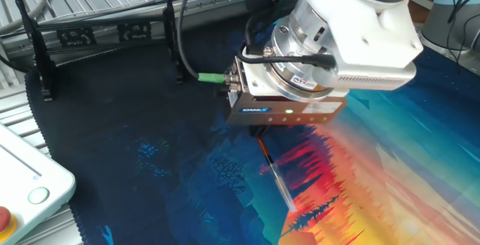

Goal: Place the brush on the pen rack

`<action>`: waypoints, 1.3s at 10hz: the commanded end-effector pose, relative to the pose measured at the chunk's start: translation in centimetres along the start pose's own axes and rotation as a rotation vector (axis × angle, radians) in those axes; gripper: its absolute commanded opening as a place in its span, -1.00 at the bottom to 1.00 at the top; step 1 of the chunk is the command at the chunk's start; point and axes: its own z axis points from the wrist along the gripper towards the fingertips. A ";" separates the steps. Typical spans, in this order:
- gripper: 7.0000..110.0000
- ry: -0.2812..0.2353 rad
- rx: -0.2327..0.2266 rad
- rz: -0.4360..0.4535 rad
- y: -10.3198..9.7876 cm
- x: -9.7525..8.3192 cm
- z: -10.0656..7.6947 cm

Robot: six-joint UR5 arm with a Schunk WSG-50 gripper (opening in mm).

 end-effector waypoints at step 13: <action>-1.00 0.612 0.072 -0.234 -3.5 14.1 -4.6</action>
